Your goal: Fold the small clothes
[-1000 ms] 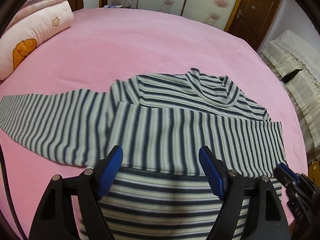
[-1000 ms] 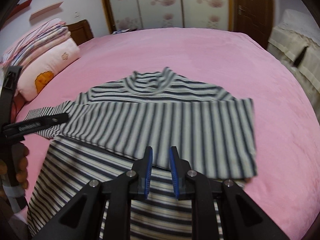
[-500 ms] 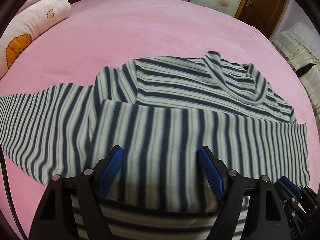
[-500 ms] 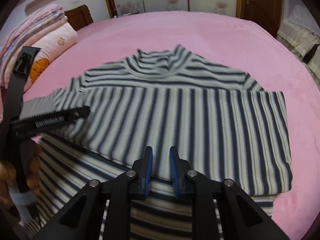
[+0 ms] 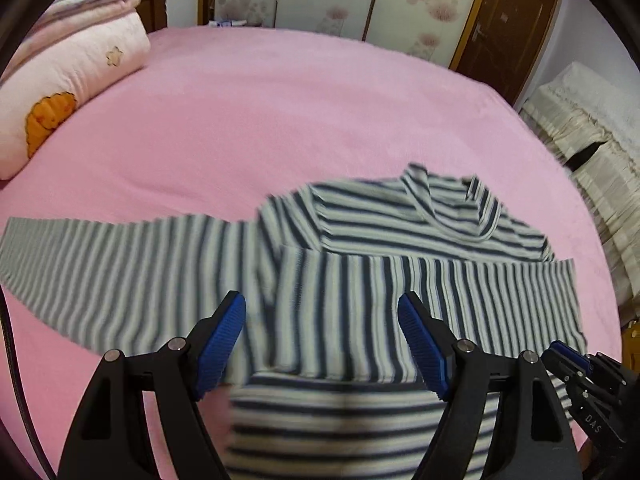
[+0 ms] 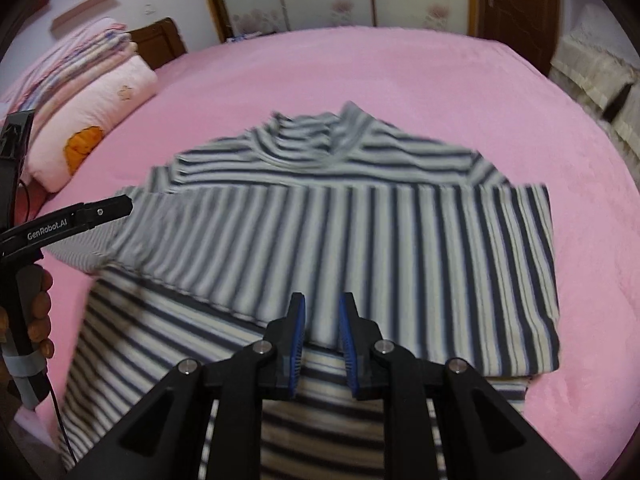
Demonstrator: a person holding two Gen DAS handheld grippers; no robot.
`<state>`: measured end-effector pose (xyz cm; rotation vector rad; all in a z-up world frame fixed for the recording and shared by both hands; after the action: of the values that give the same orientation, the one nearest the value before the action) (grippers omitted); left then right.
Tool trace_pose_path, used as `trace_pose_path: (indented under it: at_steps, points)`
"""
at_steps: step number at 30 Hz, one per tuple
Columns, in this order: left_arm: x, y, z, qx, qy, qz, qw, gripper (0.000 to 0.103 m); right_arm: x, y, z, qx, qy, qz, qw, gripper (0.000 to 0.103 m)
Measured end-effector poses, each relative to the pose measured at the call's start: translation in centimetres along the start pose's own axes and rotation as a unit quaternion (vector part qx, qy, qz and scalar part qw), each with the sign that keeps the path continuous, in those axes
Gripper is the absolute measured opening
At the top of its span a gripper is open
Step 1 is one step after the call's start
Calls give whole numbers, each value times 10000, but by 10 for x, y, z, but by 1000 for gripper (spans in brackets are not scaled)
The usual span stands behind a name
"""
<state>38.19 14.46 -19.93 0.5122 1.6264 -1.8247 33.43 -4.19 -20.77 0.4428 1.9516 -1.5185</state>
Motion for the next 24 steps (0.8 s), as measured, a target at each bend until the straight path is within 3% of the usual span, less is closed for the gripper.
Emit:
trace_pose_path:
  at_steps: [6,10,13,19,24]
  points:
    - [-23,-68,-30,-106,153,363,9992,78,-19,-33,-61,-342,-205,232,9989,17]
    - [-33,-112,-48,-27,81,523,9986,87,-34,-57,-101,-528,-231,400,9975,18]
    - [-39,-143,-66,-40,66,646,9979,89,-48,-79,-132,-744,-209,549,9955,28]
    - [-52,-202,-112,-162,-59,1011,9947,98,-74,-118,-195,-989,-494,903,9898,34]
    - [-61,-233,-158,-504,-97,1289,9903,102,-91,-135,-237,-1041,-697,1190,9850,42]
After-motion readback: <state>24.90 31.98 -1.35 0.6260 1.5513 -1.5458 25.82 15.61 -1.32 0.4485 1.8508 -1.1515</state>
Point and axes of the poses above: each gripper's, at about its wrist camera, not at the fingertips, and y roughly the way its jaws point, z to its right, x to its underside, the point moved 6 cm from there along y, roughly the way its jaws point, and after that the axes turned 7 degrees about z, right-handed, at the moved point
